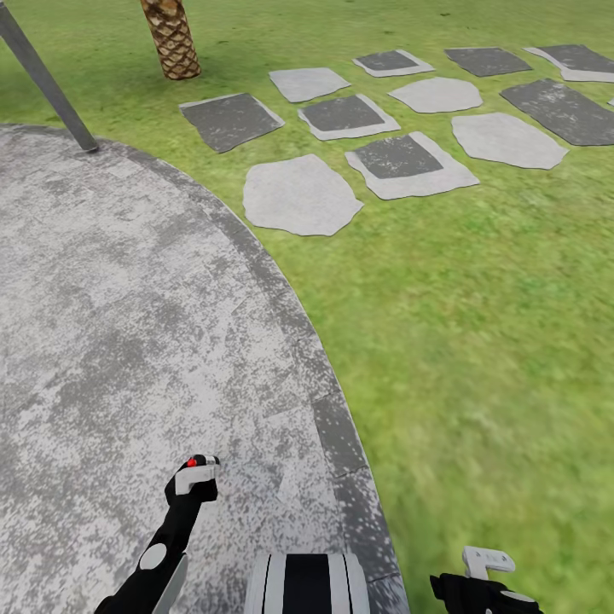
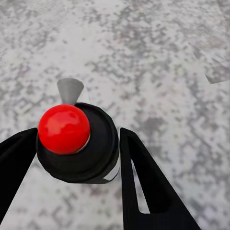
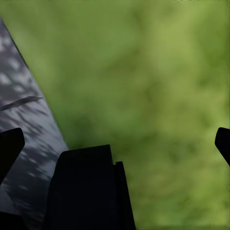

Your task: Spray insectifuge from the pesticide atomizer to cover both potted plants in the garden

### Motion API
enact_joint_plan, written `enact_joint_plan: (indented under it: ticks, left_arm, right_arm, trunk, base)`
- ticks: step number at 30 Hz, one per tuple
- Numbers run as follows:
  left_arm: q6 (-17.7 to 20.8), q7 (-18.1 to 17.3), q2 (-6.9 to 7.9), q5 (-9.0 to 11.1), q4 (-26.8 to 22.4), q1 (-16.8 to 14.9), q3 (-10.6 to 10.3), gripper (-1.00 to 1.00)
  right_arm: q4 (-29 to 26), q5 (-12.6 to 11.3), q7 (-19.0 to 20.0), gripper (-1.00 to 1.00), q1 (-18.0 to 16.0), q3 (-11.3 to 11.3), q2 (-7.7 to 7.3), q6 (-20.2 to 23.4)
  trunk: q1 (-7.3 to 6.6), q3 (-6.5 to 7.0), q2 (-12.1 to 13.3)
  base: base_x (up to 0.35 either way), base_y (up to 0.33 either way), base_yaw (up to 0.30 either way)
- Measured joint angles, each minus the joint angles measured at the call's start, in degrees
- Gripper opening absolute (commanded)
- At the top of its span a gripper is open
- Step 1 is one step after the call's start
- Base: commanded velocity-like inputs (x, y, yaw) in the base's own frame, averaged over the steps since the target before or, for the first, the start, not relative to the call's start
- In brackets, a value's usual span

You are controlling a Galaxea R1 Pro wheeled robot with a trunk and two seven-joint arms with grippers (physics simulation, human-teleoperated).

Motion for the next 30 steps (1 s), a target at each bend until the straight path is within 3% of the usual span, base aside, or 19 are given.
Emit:
enact_joint_plan:
  ticks: [30]
  left_arm:
    - [0.0,0.0,-0.08,0.0,-0.4,0.0,-0.2,-1.00]
  right_arm:
    - [0.0,0.0,0.0,1.00,0.0,0.0,0.00,0.0]
  trunk:
    - [0.00,0.00,0.0]
  base:
    - [0.000,0.000,0.000]
